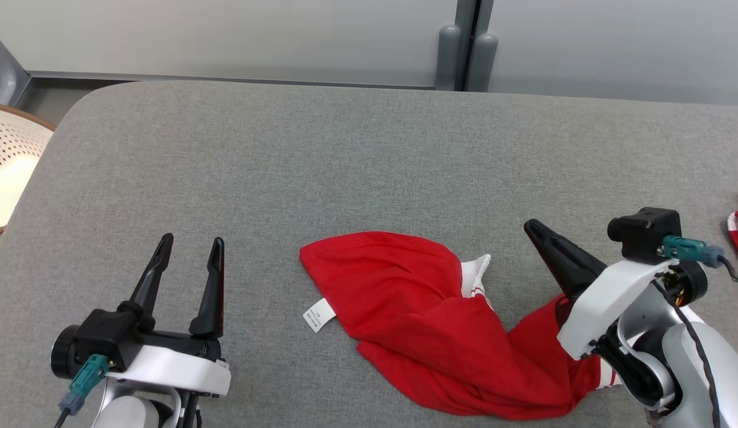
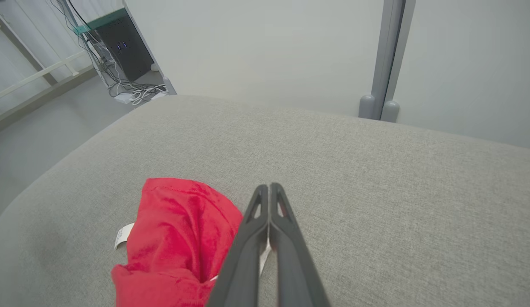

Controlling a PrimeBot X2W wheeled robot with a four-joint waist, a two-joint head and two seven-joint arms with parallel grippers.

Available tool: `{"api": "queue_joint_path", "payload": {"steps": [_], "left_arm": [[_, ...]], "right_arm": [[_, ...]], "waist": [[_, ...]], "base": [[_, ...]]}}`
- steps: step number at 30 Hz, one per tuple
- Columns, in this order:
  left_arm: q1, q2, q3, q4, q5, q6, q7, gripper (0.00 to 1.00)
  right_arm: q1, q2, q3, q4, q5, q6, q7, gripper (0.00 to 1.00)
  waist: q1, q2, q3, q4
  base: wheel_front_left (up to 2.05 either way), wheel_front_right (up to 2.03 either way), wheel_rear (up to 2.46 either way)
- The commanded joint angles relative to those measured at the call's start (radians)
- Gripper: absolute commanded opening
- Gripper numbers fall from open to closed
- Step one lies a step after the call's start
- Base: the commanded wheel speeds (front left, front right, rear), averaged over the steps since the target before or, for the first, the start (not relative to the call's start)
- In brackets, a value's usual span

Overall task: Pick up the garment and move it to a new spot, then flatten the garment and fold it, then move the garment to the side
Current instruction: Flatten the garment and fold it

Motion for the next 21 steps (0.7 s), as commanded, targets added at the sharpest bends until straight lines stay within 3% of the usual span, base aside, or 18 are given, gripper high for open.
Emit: {"api": "queue_joint_path", "payload": {"steps": [1, 3, 11, 16, 21], "left_arm": [[0.009, 0.005, 0.001, -0.004, 0.000, 0.003, -0.004, 1.00], [0.011, 0.009, 0.002, -0.006, -0.001, 0.007, -0.003, 1.00], [0.036, 0.026, 0.012, -0.024, -0.003, 0.024, 0.008, 1.00], [0.071, 0.036, 0.013, -0.039, -0.004, 0.035, 0.026, 1.00], [0.107, 0.049, 0.013, -0.060, -0.010, 0.045, 0.047, 1.00]], "right_arm": [[0.002, 0.001, -0.003, -0.010, -0.017, 0.000, -0.023, 0.00], [-0.008, 0.008, -0.023, -0.022, -0.041, 0.000, -0.084, 1.00], [0.040, 0.046, -0.116, -0.042, -0.180, 0.000, -0.327, 1.00], [0.142, 0.076, -0.219, -0.057, -0.226, 0.000, -0.390, 1.00], [0.285, 0.123, -0.306, -0.115, -0.270, 0.000, -0.387, 1.00]], "waist": [[0.0000, 0.0000, -0.002, -0.002], [0.0000, 0.0000, -0.006, -0.004], [0.0000, 0.0000, -0.044, -0.034], [0.0000, 0.0000, -0.083, -0.058], [0.0000, 0.0000, -0.111, -0.078]], "base": [[0.00, 0.00, 0.00], [0.00, 0.00, 0.00], [0.00, 0.00, 0.00], [0.00, 0.00, 0.00], [0.00, 0.00, 0.00]]}}
